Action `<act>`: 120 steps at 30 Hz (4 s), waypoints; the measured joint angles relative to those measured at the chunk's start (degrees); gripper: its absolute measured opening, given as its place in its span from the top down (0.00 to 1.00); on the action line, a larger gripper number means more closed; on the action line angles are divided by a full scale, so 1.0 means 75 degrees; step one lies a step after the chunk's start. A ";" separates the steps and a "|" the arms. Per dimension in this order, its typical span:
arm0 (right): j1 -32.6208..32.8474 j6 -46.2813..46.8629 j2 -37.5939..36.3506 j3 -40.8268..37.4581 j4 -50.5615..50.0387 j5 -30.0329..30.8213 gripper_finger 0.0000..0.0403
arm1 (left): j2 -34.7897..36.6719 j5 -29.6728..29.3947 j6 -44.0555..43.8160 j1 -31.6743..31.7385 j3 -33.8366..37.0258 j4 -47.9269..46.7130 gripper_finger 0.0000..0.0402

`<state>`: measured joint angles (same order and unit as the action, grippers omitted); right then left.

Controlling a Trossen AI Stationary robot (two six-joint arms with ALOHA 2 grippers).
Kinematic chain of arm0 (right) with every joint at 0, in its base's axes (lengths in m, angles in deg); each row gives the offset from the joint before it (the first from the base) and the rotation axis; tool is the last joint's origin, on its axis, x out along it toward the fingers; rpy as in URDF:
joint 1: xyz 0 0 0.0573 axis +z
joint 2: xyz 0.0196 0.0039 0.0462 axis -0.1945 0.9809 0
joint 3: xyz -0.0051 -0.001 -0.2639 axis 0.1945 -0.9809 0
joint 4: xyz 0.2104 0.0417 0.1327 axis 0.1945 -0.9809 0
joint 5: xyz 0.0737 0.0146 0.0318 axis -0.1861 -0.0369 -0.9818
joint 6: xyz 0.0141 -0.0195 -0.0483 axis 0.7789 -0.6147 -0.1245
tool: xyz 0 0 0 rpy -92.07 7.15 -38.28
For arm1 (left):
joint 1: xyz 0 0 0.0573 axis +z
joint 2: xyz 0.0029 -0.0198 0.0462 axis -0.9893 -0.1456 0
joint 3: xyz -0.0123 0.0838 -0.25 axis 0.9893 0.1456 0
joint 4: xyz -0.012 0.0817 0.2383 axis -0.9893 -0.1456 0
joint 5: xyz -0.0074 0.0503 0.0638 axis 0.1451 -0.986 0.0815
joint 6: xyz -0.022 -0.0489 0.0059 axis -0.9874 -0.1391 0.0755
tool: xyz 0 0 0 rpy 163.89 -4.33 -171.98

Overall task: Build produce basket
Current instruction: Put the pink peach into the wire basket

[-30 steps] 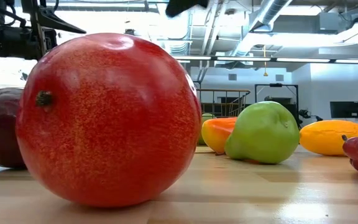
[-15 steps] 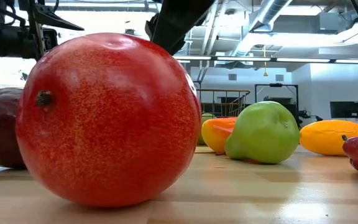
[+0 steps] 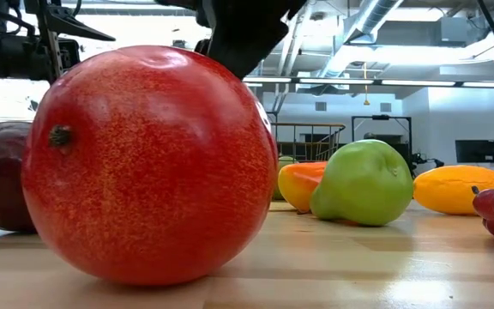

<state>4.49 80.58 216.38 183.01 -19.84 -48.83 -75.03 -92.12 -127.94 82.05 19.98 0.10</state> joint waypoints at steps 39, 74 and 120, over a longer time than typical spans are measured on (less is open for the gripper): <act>-0.0301 0.0834 0.0615 0.0003 -0.0146 -0.0062 0.21 | 0.0000 0.0007 0.0082 0.0006 0.0000 -0.0014 0.15; -0.4039 0.0037 -0.0114 0.2821 -0.1760 0.0413 0.20 | 0.0000 0.0013 0.0000 0.0006 0.0000 -0.0078 0.15; -0.4854 -0.0184 0.0787 0.1623 -0.1652 0.0834 0.20 | -0.0002 -0.0180 0.0149 0.0003 0.0000 -0.0883 0.15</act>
<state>-31.92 79.20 222.29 195.18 -32.24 -42.58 -75.04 -93.47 -126.82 82.08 19.98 -6.52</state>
